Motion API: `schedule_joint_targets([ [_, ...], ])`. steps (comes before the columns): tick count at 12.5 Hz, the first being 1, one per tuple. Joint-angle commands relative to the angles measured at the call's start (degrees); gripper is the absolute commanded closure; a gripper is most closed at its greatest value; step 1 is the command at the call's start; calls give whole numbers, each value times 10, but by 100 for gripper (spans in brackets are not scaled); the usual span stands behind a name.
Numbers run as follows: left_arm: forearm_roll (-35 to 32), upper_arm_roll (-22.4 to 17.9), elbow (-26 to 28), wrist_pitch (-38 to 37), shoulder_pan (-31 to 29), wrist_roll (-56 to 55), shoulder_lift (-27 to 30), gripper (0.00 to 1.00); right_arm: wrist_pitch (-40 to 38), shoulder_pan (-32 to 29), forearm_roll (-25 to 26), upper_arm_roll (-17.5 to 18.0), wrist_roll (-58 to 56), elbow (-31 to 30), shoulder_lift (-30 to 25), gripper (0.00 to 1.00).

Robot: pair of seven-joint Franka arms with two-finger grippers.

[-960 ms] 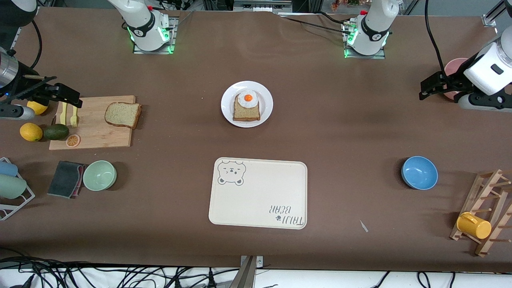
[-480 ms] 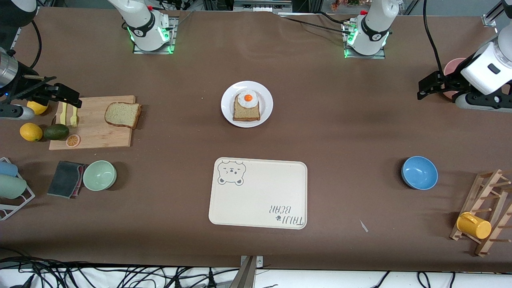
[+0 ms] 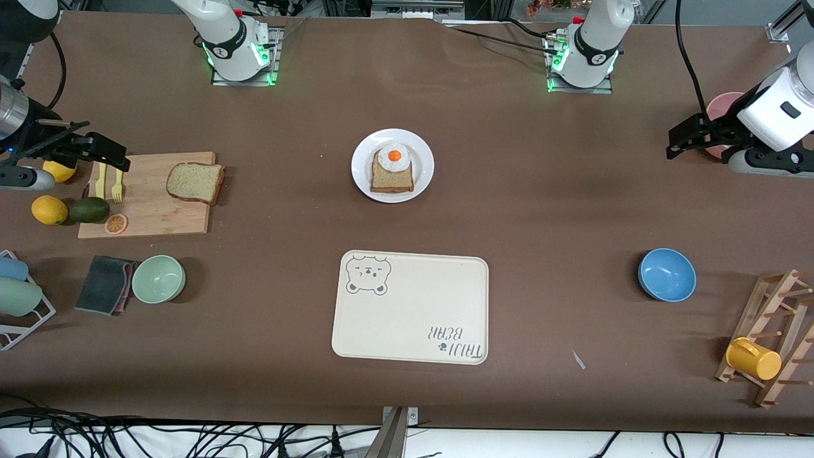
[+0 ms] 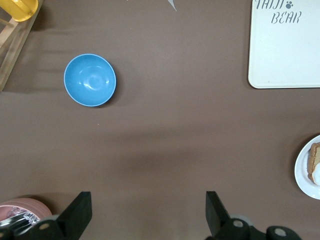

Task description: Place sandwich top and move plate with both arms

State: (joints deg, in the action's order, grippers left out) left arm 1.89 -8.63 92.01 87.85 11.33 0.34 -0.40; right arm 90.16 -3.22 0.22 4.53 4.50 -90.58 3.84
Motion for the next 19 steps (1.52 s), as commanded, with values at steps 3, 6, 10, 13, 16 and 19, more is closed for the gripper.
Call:
schedule_joint_targets([
  [3,2,-2,-15,-10,-3,-3,-7,0,-4,-9,8,10,3,-3,-8,0],
  [6,2,-1,-15,-10,-3,-3,-7,0,-7,-9,9,10,5,-4,-8,0],
  [10,2,-1,-15,-10,-3,-4,-7,0,2,-6,6,12,10,-4,-8,0],
  [13,3,-1,-16,-10,-3,-4,-7,0,6,-6,7,14,13,-4,-8,0],
  [16,4,-1,-16,-11,-3,-3,-7,0,3,-6,4,13,9,-4,-8,0],
  [19,7,-2,-15,-11,-4,-3,-7,0,-1,-6,7,10,7,-4,-7,0],
])
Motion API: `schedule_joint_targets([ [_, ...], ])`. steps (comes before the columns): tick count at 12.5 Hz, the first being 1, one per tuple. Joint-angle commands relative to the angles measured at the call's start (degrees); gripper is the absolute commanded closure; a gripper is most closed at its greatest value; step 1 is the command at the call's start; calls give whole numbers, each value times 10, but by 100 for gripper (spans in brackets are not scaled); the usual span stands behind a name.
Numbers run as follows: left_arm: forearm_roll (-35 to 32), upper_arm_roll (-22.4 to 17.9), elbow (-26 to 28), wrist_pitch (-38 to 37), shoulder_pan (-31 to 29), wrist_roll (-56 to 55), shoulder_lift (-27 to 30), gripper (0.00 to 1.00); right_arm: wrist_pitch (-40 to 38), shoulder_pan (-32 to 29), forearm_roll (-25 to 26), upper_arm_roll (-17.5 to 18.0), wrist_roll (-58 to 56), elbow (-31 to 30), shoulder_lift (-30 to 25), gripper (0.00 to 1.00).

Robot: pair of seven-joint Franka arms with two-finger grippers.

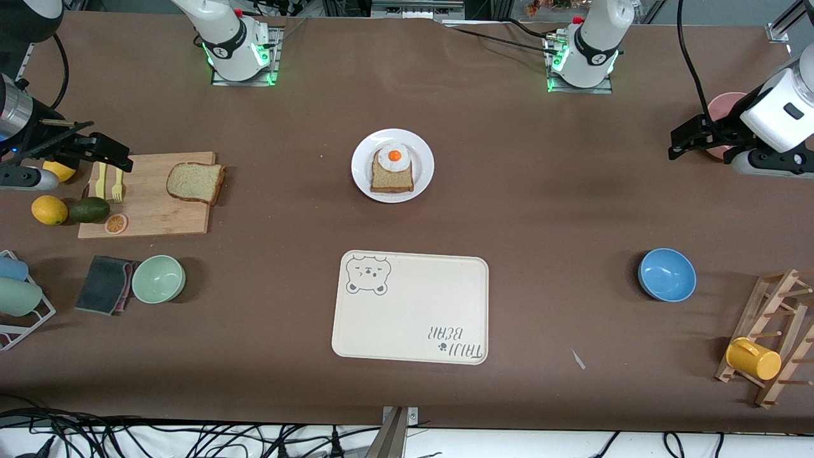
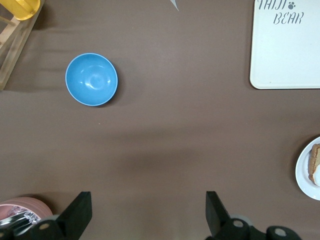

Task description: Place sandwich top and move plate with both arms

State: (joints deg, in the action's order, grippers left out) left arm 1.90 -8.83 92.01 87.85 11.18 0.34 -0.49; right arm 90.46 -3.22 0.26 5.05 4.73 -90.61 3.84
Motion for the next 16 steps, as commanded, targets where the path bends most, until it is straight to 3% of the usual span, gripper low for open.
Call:
schedule_joint_targets([
  [1,7,0,-15,-11,-3,-3,-6,0,-5,-6,7,4,5,-4,-7,0],
  [10,7,1,-16,-11,-2,-3,-6,0,47,24,20,9,18,-74,17,0],
  [12,7,1,-16,-11,-2,-3,-6,0,69,37,45,23,103,-118,10,0],
  [16,7,1,-16,-11,-2,-3,-6,0,148,36,47,38,121,-228,12,0],
])
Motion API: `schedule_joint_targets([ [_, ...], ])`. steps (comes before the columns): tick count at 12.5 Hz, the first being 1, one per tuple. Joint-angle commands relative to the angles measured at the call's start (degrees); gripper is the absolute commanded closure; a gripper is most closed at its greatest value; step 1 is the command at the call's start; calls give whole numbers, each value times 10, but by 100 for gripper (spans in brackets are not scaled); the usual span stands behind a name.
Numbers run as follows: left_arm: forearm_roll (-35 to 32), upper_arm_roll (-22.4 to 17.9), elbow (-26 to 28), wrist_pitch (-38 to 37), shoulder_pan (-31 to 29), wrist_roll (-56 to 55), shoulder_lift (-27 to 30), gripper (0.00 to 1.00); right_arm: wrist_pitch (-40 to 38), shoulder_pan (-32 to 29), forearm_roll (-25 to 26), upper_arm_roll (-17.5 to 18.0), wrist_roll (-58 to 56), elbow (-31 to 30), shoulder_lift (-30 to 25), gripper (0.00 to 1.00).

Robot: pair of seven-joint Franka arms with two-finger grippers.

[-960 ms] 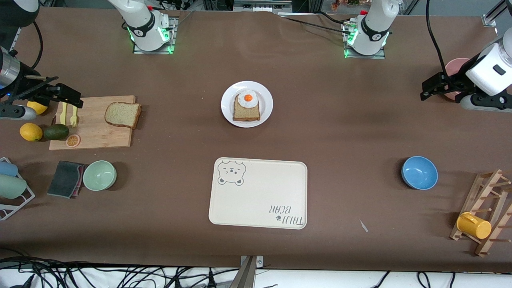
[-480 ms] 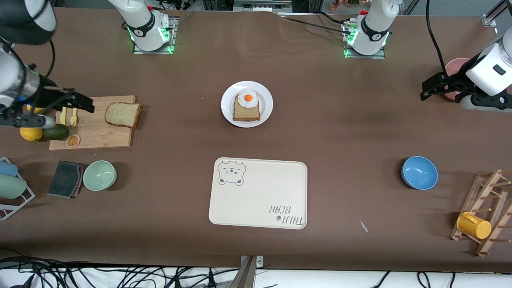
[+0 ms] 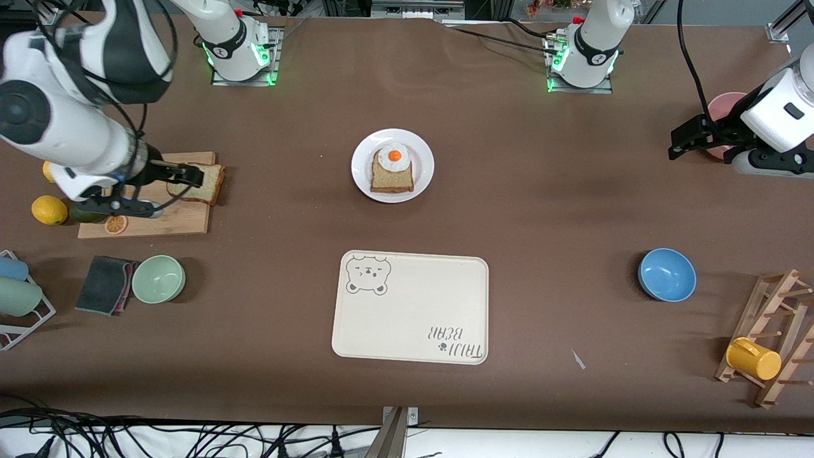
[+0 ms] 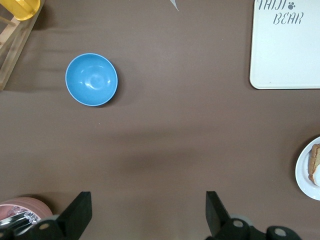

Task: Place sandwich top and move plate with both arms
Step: 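Reach the right gripper to the bread slice on the cutting board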

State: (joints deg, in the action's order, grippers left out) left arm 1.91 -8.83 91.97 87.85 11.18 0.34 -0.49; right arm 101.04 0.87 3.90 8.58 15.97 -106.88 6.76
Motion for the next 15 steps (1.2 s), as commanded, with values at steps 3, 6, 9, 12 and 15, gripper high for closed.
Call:
schedule_joint_targets([
  [3,7,1,-15,-11,-2,-3,-6,0,64,-5,24,1,8,-133,-12,0],
  [6,7,1,-15,-11,-2,-4,-6,0,110,-4,64,-1,68,-186,35,0],
  [9,7,1,-15,-12,-2,-4,-6,0,171,-3,104,0,152,-213,90,0],
  [12,7,1,-14,-14,-2,-3,-6,0,186,3,161,0,188,-228,106,0],
  [15,7,0,-14,-14,-3,-3,-6,0,179,30,237,0,279,-227,147,0],
])
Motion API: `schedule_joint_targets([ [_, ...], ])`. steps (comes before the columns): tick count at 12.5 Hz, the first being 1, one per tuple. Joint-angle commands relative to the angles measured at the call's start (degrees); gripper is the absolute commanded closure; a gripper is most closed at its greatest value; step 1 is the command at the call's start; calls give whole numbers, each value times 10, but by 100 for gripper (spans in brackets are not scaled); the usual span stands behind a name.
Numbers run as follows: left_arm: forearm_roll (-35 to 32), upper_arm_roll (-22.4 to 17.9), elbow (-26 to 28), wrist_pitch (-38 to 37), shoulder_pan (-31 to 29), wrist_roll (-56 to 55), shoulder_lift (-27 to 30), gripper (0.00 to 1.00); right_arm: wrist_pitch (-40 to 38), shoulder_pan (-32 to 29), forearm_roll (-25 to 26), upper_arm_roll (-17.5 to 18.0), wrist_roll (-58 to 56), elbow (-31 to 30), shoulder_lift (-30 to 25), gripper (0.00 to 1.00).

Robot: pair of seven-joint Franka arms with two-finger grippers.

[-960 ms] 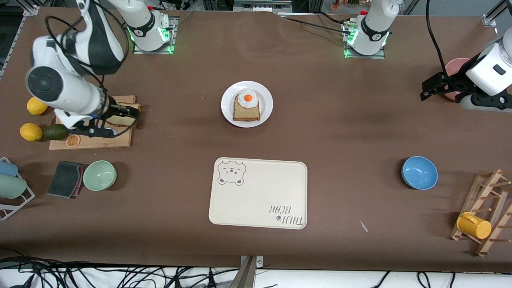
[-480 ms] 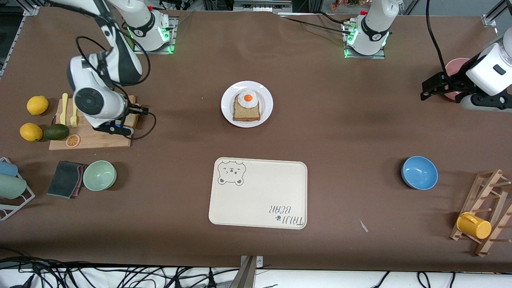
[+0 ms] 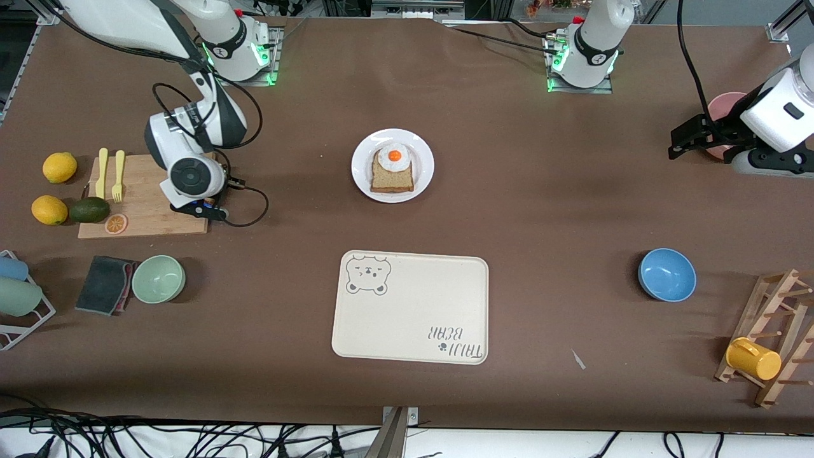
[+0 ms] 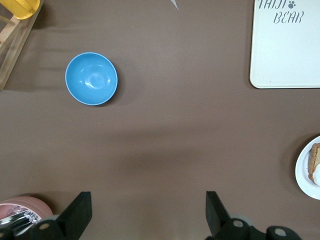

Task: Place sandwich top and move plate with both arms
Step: 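Reach the right gripper to the bread slice on the cutting board, then grasp the bread slice edge with the right gripper and lift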

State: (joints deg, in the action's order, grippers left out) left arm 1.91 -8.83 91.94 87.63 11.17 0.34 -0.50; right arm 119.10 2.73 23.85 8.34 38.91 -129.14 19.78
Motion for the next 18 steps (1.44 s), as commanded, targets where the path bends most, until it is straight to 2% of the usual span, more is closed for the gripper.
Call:
schedule_joint_targets([
  [1,7,0,-14,-11,-3,-3,-6,0,-8,12,41,3,51,-4,18,1],
  [6,14,0,-13,-11,-7,-3,-6,0,-40,11,78,2,75,-3,22,5],
  [10,14,2,-14,-11,-6,-5,-6,0,-41,6,82,-1,88,0,31,5],
  [11,14,2,-14,-12,-6,-5,-6,0,-41,5,82,-5,87,0,32,15],
  [12,14,2,-14,-12,-6,-5,-6,0,-41,5,82,-12,87,0,32,34],
  [15,14,3,-14,-12,-6,-5,-6,0,-41,5,82,-15,88,0,32,75],
  [17,14,3,-14,-12,-6,-5,-6,0,-44,6,82,-15,101,0,32,95],
  [18,14,2,-13,-12,-7,-5,-6,0,-57,7,81,-14,105,5,32,100],
])
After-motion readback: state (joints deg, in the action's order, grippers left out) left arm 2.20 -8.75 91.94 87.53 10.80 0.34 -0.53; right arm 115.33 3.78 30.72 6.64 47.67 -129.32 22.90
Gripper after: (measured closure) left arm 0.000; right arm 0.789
